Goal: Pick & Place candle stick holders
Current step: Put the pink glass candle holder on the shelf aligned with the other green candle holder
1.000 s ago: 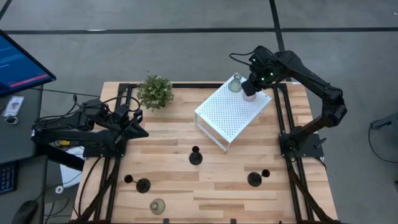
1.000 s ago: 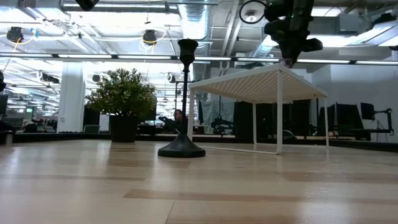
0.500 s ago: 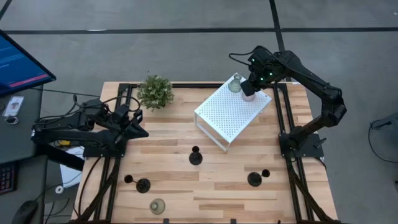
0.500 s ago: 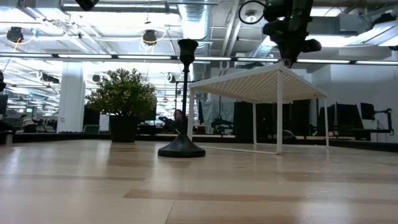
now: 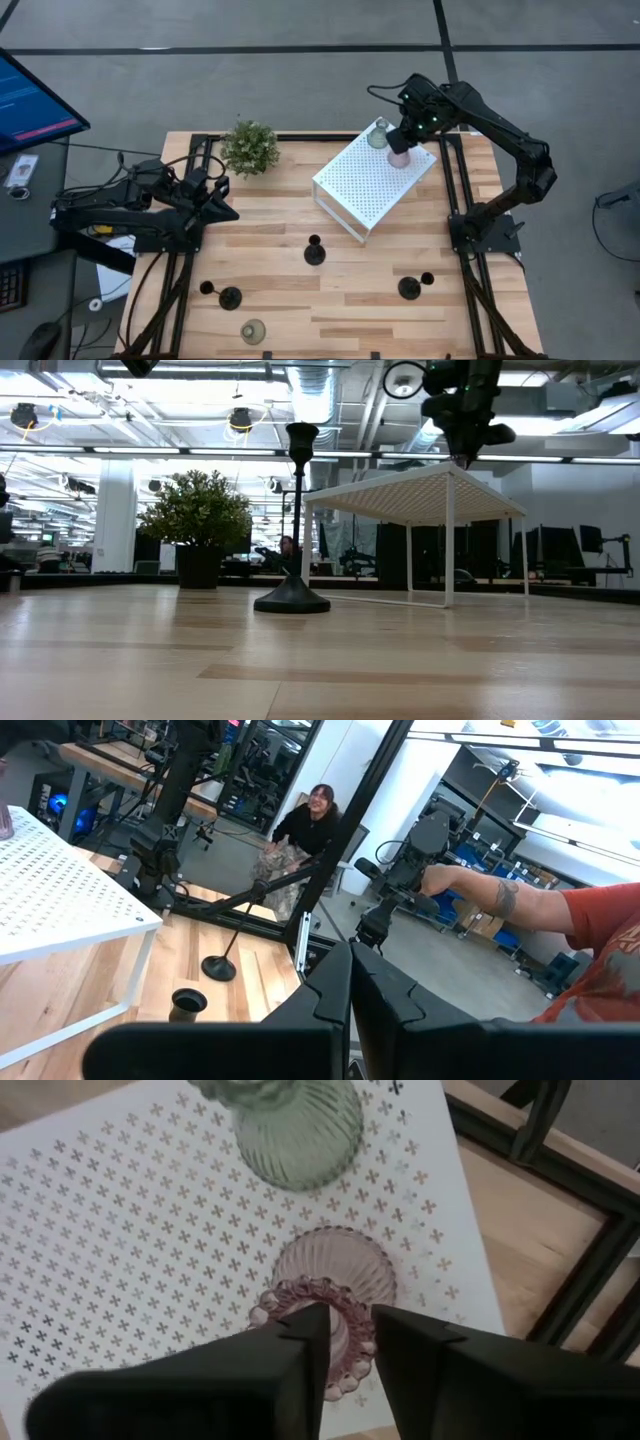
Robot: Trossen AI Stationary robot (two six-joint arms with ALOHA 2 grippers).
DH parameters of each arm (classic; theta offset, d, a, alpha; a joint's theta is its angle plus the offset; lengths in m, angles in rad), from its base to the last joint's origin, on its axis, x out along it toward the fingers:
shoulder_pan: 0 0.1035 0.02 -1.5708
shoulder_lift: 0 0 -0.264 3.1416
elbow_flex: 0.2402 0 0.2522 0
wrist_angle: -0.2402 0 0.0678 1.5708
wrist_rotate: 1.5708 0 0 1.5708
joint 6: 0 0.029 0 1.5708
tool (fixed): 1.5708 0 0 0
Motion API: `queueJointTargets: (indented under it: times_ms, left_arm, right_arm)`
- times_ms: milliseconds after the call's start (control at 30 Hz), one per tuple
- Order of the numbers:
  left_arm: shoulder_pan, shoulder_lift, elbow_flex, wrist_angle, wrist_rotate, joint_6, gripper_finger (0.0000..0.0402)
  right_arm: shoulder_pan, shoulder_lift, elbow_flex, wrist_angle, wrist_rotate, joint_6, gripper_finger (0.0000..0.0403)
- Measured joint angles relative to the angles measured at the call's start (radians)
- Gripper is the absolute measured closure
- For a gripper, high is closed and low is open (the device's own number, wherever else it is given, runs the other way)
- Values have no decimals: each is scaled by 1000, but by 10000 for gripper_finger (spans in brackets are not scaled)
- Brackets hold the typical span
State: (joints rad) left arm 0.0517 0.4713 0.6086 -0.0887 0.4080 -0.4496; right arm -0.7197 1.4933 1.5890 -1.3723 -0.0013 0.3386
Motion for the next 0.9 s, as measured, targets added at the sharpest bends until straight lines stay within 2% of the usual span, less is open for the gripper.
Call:
queueJointTargets:
  times_ms: [567, 900]
  left_arm:
    - [0, 0, 0, 0, 0, -1, 392]
    - [0, 0, 0, 0, 0, -1, 392]
  right_arm:
    - [0, 0, 0, 23, -9, -14, 301]
    - [0, -1, 0, 24, -20, -16, 216]
